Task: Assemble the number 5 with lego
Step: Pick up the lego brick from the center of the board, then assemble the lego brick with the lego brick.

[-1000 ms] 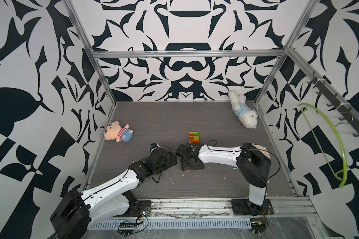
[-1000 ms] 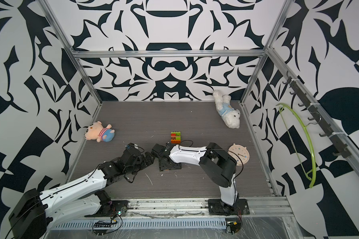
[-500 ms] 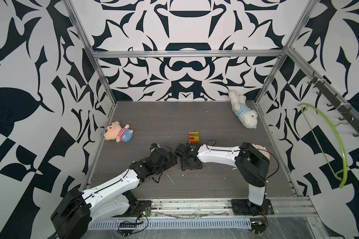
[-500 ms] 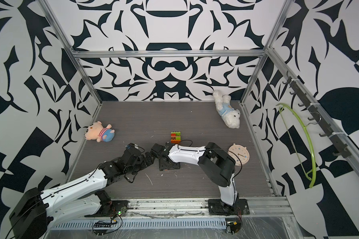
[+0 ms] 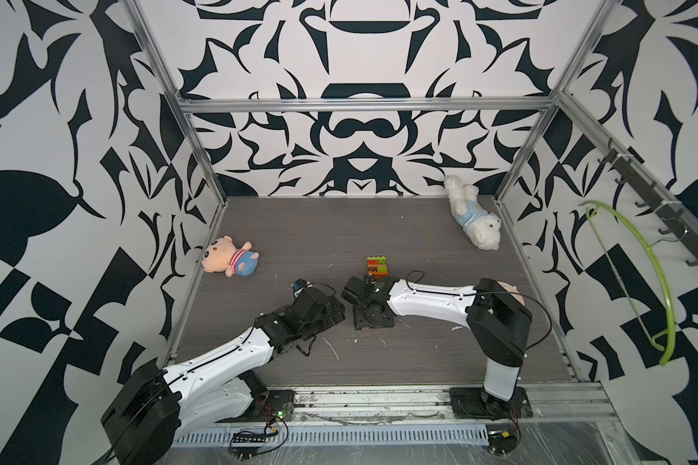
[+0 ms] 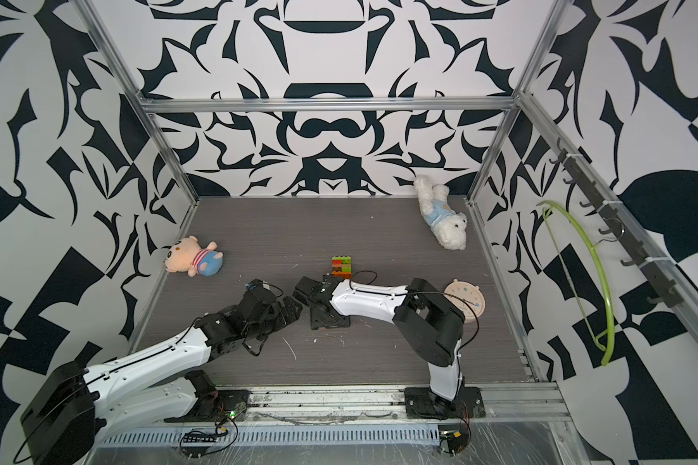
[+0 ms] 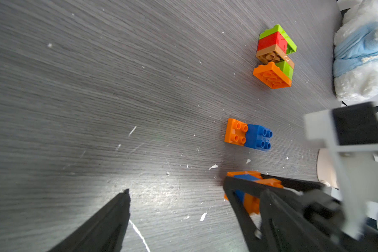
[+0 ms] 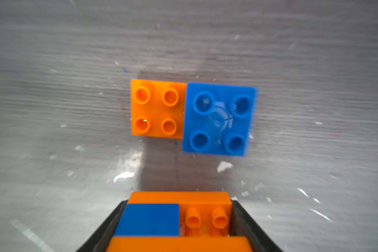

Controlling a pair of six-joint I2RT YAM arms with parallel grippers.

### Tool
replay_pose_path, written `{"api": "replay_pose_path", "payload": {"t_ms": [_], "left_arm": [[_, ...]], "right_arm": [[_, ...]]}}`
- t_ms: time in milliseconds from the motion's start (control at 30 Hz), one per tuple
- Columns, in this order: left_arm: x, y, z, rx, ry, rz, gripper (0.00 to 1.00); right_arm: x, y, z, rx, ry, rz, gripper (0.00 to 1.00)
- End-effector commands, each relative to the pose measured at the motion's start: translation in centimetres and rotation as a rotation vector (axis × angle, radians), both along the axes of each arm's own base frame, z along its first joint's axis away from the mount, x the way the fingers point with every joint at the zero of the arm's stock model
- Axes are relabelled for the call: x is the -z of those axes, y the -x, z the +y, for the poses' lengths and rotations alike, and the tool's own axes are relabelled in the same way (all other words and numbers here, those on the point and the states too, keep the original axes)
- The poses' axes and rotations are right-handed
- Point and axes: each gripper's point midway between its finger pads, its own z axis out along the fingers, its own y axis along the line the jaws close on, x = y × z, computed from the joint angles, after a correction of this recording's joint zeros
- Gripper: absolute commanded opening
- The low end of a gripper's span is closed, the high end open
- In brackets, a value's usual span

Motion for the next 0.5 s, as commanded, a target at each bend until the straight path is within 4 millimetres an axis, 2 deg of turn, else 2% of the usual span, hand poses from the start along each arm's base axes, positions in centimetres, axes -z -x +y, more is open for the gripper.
{"api": "replay_pose_path", "payload": {"t_ms": [0, 33, 200, 367, 467], "left_arm": [[-0.8, -0.5, -0.8, 0.02, 0.024, -0.016, 0.99], [-1.0, -0.6, -1.1, 0.026, 0.032, -0.019, 0.99], [-1.6, -1.4, -2.4, 0.038, 0.054, -0.025, 0.99], [-2.6, -2.9, -2.8, 0.013, 0.045, -0.062, 0.99], [-3.2, -3.5, -3.0, 0.01, 0.029, -0.079, 0.99]], "right_arm": [[-3.2, -0.4, -1.5, 0.023, -0.015, -0.057, 0.66], [-3.7, -1.1, -2.3, 0.037, 0.002, -0.091, 0.66], [-5.8, -2.4, -3.5, 0.045, -0.019, -0.116, 0.66], [-7.0, -4.3, -4.2, 0.052, -0.034, -0.129, 0.66], [-7.4, -4.5, -3.9, 0.035, -0.057, -0.107, 0.66]]}}
